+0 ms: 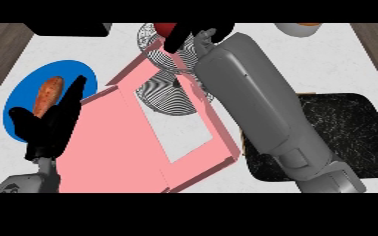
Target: Pick the tomato from the tray and place it in the tiered basket
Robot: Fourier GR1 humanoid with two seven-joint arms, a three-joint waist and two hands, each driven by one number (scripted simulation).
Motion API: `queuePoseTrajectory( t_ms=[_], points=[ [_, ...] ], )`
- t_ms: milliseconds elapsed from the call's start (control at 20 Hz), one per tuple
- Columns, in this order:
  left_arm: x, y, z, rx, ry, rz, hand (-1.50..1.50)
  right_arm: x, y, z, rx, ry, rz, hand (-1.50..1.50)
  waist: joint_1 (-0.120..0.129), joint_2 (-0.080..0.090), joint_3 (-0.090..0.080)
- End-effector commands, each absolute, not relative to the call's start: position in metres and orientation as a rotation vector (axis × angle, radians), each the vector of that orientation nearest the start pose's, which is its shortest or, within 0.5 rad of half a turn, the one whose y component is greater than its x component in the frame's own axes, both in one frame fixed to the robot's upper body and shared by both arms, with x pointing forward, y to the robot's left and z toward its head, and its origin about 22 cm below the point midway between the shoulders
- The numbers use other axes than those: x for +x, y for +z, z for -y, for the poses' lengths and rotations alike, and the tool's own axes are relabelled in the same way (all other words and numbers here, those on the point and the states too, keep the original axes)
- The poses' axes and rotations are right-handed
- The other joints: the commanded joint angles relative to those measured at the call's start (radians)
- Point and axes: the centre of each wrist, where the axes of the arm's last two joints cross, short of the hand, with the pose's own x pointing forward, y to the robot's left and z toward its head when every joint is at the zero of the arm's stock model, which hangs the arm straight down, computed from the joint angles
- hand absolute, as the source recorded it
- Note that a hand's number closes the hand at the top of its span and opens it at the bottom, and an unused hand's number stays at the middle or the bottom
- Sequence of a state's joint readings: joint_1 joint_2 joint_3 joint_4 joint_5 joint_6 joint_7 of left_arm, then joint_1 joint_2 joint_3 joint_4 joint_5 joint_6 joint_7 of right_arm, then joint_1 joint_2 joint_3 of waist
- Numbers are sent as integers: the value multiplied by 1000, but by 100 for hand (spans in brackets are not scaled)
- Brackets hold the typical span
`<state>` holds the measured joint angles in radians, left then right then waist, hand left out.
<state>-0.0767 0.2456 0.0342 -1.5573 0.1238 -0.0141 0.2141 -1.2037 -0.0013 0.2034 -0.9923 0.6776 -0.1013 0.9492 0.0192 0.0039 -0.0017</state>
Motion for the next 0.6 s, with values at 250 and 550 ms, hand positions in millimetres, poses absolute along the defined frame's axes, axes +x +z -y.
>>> queuePoseTrajectory(
  t_ms=[250, 550],
  points=[
    [270, 47, -289, 63, -121, 1441, 0, 414, 207, 21, -878, 366, 1474, 150, 11, 7, 1],
    [254, 46, -292, 59, -110, 1422, 0, 418, 192, 11, -880, 438, 1442, -150, 10, -1, 1]
  ],
)
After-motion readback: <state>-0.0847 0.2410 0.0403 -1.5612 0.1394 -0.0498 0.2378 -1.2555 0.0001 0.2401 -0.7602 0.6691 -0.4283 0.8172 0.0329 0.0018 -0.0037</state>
